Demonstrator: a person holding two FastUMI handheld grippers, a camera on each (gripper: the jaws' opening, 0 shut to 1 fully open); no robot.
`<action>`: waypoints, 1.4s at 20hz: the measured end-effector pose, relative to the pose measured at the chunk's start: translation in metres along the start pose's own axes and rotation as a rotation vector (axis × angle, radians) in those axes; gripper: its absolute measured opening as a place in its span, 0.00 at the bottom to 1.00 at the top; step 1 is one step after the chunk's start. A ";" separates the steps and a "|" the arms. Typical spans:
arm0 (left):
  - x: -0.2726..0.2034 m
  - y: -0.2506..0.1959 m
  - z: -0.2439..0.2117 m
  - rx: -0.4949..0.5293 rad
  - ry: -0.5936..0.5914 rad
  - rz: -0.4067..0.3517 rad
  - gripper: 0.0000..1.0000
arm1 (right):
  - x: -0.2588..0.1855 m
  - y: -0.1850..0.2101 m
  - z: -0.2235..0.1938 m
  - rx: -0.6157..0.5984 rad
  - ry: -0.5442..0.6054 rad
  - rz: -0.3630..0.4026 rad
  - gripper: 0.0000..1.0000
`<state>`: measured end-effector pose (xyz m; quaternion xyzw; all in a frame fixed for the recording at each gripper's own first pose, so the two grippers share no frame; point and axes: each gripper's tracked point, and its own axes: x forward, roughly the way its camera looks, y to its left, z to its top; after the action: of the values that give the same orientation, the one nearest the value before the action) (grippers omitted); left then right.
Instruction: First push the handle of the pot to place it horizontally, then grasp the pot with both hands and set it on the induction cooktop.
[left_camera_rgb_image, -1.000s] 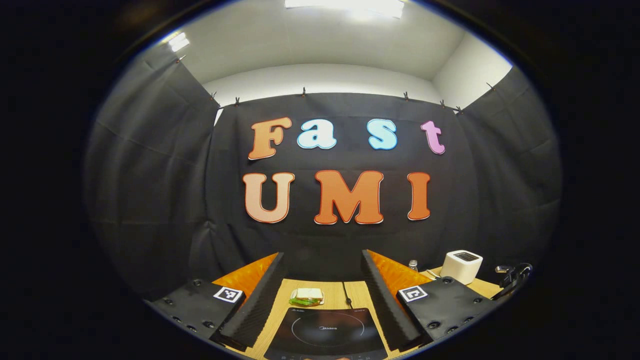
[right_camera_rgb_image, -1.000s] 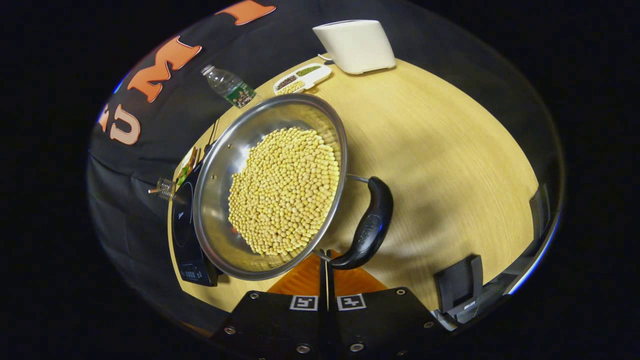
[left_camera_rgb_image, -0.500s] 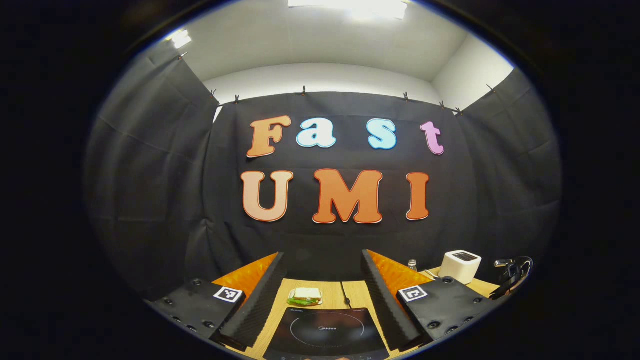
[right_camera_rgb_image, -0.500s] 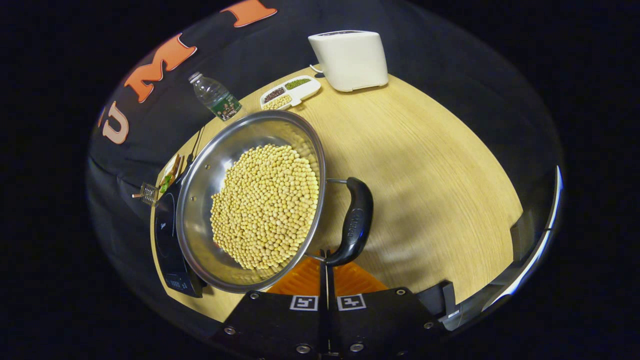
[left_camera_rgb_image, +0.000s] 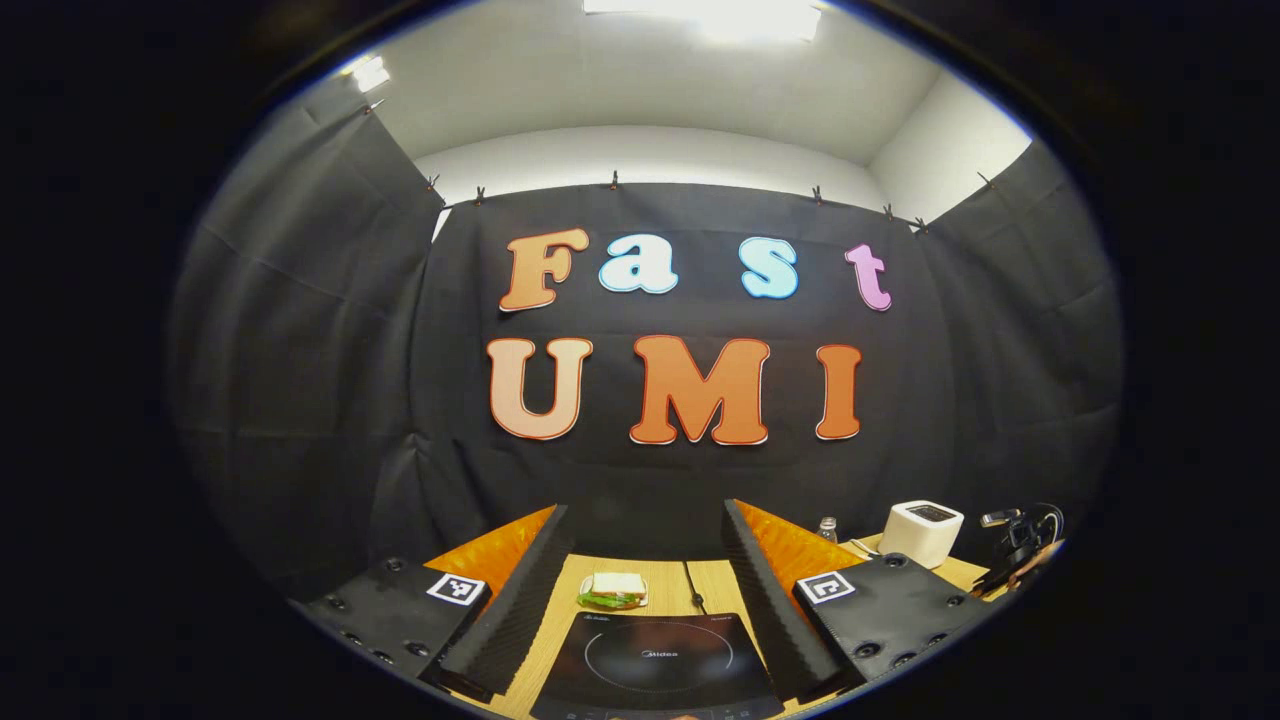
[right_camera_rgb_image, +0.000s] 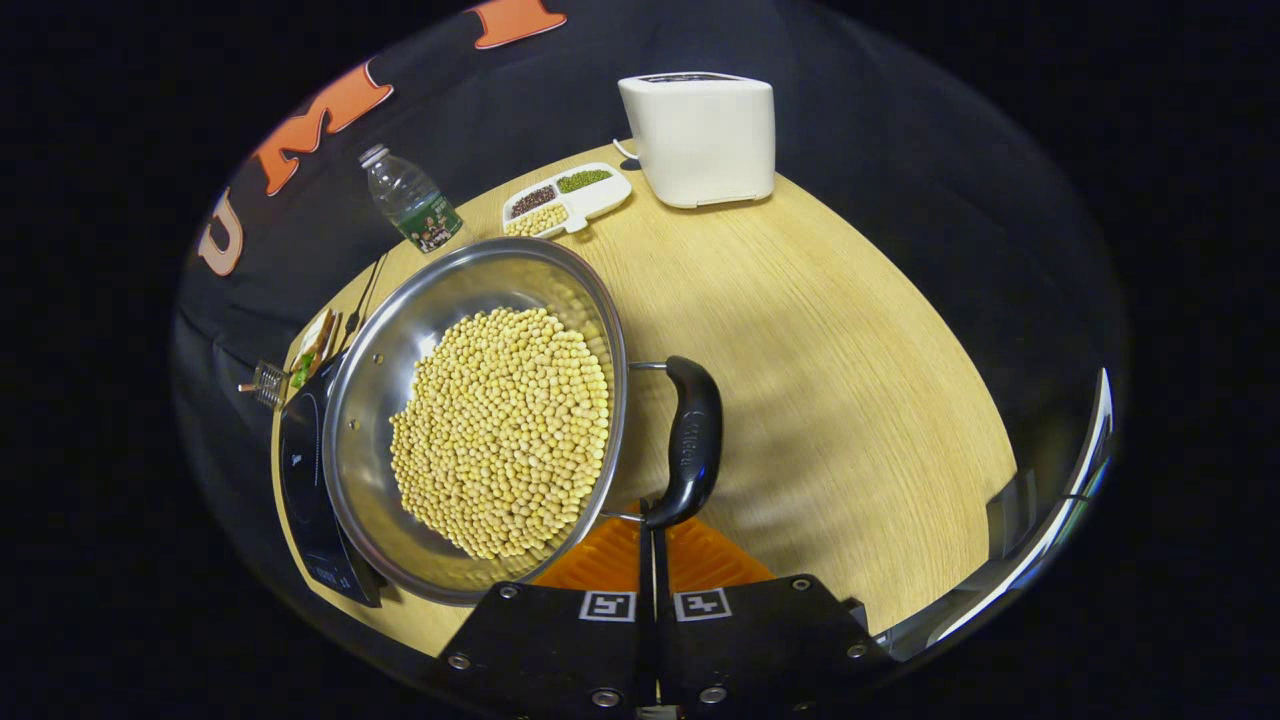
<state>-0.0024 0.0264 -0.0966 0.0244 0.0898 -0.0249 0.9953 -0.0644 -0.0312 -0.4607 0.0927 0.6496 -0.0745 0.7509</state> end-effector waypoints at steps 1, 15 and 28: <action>-0.001 0.002 -0.002 0.000 0.003 0.003 0.98 | 0.001 0.000 0.003 0.010 0.002 0.007 0.00; 0.007 0.021 -0.038 0.005 0.054 0.050 0.97 | 0.017 -0.005 0.065 0.032 -0.071 -0.046 0.00; 0.016 -0.005 -0.095 -0.021 0.182 0.031 0.99 | 0.012 0.008 0.106 0.064 -0.165 0.049 0.04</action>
<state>-0.0037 0.0253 -0.1931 0.0172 0.1799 -0.0064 0.9835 0.0412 -0.0488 -0.4573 0.1261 0.5804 -0.0842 0.8001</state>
